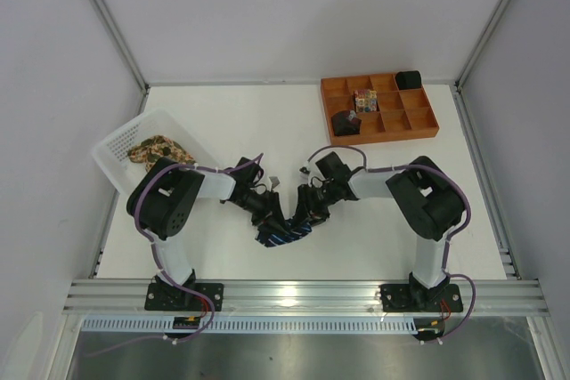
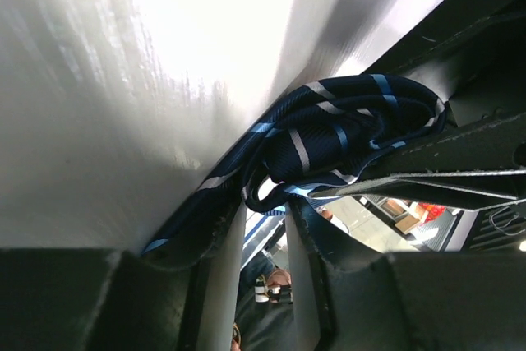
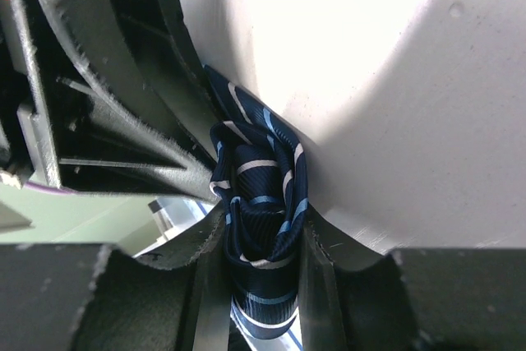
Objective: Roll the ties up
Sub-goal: Place the rolled tie into the container
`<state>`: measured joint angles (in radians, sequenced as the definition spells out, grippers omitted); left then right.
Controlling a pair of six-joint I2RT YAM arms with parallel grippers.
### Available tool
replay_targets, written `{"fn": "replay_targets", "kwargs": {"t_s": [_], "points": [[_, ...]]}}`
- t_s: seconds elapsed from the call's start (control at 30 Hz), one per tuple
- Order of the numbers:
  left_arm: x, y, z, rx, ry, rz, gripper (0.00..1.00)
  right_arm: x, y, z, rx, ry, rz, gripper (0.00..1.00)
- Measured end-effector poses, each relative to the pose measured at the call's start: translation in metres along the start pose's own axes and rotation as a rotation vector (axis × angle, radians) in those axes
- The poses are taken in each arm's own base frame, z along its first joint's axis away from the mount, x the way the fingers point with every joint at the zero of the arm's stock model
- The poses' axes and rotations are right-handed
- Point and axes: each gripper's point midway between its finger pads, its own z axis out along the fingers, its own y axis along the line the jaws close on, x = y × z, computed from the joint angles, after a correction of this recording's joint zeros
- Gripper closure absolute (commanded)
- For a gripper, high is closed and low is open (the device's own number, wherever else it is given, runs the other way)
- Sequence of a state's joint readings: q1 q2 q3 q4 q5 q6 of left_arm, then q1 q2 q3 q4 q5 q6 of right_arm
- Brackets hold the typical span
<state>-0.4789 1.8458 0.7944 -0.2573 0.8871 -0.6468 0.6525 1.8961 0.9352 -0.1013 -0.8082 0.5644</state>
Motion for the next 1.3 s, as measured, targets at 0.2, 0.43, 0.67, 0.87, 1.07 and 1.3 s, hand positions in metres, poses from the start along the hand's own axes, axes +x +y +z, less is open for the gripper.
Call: {"fn": "replay_targets", "kwargs": {"t_s": [0.2,0.43,0.67,0.87,1.07,1.3], "points": [[0.000,-0.003,-0.004,0.006,-0.022,0.019,0.50,-0.003,0.002,-0.002,0.085,0.017,0.005,1.00],[-0.017,-0.028,-0.038,-0.009,-0.213,0.160,0.43,-0.017,0.005,-0.018,0.214,0.007,-0.054,1.00],[-0.036,-0.067,-0.083,-0.016,-0.395,0.323,0.43,-0.081,0.013,-0.084,0.353,-0.099,-0.169,1.00],[-0.038,-0.057,-0.082,-0.031,-0.381,0.318,0.43,-0.151,0.004,-0.152,0.562,-0.222,-0.274,1.00],[-0.039,-0.043,-0.081,-0.056,-0.355,0.301,0.43,-0.199,-0.019,-0.196,0.684,-0.283,-0.275,1.00],[-0.039,-0.037,-0.084,-0.049,-0.355,0.298,0.43,-0.217,-0.059,-0.266,0.806,-0.375,-0.195,1.00]]}}
